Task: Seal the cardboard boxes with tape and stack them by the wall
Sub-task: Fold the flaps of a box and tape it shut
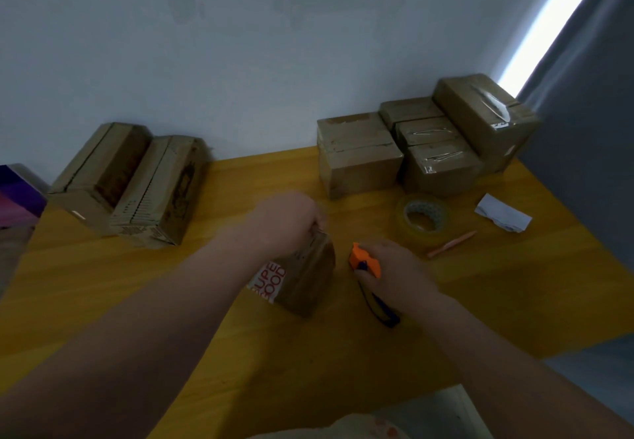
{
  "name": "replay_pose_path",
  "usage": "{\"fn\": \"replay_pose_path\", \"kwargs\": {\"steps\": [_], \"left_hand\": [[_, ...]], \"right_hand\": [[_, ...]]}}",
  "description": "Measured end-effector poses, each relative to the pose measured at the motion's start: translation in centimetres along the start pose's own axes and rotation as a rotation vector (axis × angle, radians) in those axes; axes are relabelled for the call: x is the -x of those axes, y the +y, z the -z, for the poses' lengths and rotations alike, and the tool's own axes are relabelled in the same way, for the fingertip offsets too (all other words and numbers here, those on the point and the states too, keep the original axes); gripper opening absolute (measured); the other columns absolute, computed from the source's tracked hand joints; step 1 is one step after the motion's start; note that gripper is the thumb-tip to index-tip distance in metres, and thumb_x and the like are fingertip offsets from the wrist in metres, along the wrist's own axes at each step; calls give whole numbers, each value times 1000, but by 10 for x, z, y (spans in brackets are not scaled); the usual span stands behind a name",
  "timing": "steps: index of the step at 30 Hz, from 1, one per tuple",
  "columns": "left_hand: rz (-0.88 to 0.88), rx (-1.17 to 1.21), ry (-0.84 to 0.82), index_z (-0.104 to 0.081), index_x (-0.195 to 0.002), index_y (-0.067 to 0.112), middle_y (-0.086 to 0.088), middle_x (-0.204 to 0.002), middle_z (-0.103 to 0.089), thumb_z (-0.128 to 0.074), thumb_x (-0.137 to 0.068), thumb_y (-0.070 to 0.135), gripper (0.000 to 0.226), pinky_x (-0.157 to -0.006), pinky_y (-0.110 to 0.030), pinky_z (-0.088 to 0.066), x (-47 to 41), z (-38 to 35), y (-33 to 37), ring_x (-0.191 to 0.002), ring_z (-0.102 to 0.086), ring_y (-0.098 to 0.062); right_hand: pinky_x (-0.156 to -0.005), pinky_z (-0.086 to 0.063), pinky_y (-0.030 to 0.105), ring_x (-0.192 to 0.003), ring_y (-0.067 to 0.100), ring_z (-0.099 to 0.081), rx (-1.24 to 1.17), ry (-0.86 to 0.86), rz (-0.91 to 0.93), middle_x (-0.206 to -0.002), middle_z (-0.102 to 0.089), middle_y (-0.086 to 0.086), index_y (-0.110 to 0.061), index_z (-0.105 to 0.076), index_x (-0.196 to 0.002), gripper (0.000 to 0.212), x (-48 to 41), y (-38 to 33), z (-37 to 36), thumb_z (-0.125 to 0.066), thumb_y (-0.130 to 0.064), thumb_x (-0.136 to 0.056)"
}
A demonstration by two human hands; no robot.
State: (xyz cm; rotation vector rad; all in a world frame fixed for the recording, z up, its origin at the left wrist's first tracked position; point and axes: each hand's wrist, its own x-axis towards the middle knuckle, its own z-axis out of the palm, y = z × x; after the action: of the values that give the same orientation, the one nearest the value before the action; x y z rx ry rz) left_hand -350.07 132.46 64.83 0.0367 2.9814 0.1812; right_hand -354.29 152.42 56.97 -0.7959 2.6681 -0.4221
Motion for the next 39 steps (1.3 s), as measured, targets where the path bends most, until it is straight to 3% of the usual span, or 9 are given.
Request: {"fn": "replay_pose_path", "kwargs": {"steps": [4, 6, 9, 11, 15, 22, 28, 34, 39], "left_hand": [[-33, -18, 133, -43, -140, 28, 3, -138, -51, -54, -94, 17, 48, -107, -34, -33, 4, -15, 6, -127, -45, -20], [-24, 48, 252, -39, -144, 23, 2, -145, -45, -57, -93, 18, 54, -104, -33, -35, 14, -25, 4, -131, -41, -20], [-64, 124, 355, -61, -123, 15, -5, -122, -63, -52, -92, 27, 34, -88, -34, -48, 31, -44, -5, -112, -59, -25], [-85, 199, 294, -63, -124, 16, -3, -128, -62, -39, -93, 41, 45, -100, -32, -42, 40, -54, -11, -121, -55, -21], [-137, 211, 110, -32, -148, 24, 12, -154, -24, -16, -87, 63, 74, -115, -23, 1, 48, -62, -15, -140, -9, 0], [-156, 170, 98, -25, -150, 27, 11, -156, -20, -20, -87, 64, 73, -115, -24, 5, 45, -68, -20, -140, -5, 1], [-156, 184, 143, -30, -148, 25, 9, -153, -24, -24, -91, 60, 68, -116, -27, -1, 45, -72, -19, -141, -12, -3], [-142, 194, 155, -30, -148, 25, 9, -153, -27, -28, -91, 57, 65, -117, -28, -4, 46, -72, -16, -143, -15, -4], [-140, 182, 158, -29, -148, 25, 8, -154, -25, -26, -90, 57, 66, -116, -27, -1, 47, -73, -15, -143, -14, -5]], "right_hand": [[-91, -45, 30, -112, 14, -55, -443, 29, 92, -135, -54, -4, -30, -47, -142, 55, -7, -16, 10, -66, -30, -91], [-92, -49, 34, -111, 12, -56, -536, -9, 83, -134, -55, -6, -31, -48, -141, 55, -9, -20, 11, -67, -28, -90], [-92, -53, 35, -107, 9, -60, -673, -45, 98, -125, -63, -10, -30, -58, -133, 48, -11, -22, 10, -71, -22, -87], [-89, -54, 31, -104, 7, -63, -762, -60, 104, -118, -66, -11, -27, -62, -127, 44, -12, -21, 9, -72, -17, -86], [-85, -56, 26, -99, 4, -67, -863, -67, 102, -110, -71, -10, -24, -68, -117, 37, -15, -17, 3, -73, -12, -83], [-73, -53, 19, -94, 9, -69, -1055, -70, 41, -102, -74, -2, -16, -72, -110, 26, -17, -13, -3, -72, -13, -84], [-70, -54, 21, -89, 10, -69, -1072, -3, -61, -95, -74, -3, -18, -73, -103, 20, -12, -23, -7, -73, -27, -84], [-71, -58, 29, -79, 4, -66, -802, 195, -104, -83, -69, -12, -26, -72, -91, 8, -10, -42, -7, -68, -33, -88], [-64, -55, 29, -70, 7, -63, -606, 317, -80, -73, -65, -8, -22, -71, -84, 18, -9, -48, -8, -59, -31, -94]]}}
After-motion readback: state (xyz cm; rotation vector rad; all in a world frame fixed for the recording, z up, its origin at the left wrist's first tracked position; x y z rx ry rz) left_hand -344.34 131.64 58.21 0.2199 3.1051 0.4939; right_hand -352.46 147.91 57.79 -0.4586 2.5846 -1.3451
